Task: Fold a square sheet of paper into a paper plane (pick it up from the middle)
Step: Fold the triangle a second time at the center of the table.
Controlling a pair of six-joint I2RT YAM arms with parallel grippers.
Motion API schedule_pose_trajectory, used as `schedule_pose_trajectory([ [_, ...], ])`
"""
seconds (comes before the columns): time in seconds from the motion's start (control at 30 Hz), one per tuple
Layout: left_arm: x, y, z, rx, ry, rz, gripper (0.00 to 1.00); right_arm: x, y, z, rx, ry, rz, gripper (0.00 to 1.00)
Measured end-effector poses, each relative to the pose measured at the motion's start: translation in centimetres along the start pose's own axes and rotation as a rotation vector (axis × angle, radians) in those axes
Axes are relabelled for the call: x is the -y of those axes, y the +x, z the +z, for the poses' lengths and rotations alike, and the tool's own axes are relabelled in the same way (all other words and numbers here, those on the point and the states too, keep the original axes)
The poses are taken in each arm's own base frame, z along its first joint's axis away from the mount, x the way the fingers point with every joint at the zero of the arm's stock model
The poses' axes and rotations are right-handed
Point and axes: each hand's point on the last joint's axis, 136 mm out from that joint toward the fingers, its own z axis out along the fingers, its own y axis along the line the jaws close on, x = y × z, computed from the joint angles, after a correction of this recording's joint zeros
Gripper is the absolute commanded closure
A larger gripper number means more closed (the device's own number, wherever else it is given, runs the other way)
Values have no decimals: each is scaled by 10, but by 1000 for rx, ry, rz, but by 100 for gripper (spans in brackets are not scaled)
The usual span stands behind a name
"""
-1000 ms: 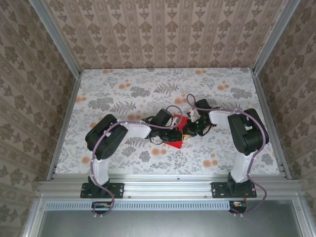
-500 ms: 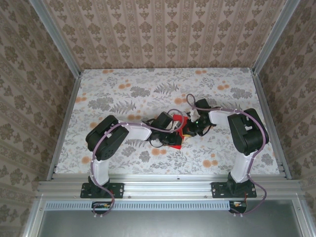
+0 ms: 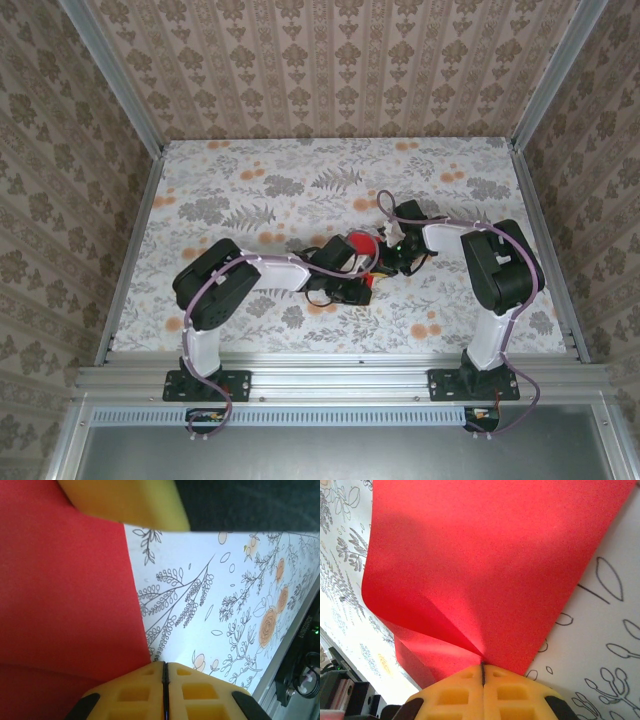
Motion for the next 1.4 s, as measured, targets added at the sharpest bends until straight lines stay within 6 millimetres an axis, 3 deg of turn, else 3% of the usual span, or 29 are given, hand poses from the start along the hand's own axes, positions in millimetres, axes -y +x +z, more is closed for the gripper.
schedule_pose_trajectory([
  [0.4, 7, 11, -6, -30, 4, 6, 90, 0, 0, 0, -1, 4, -4, 96],
  [0.6, 19, -21, -38, 88, 32, 22, 89, 0, 0, 0, -1, 4, -5, 96],
  [0.73, 6, -43, -51, 154, 15, -3, 89, -1, 0, 0, -1, 3, -5, 96],
  [0.87, -3, -55, -50, 172, -1, -19, 88, -2, 1, 0, -2, 3, -8, 96],
  [1.4, -47, -74, -33, 173, -48, -97, 88, -2, 1, 1, -1, 7, -14, 96],
])
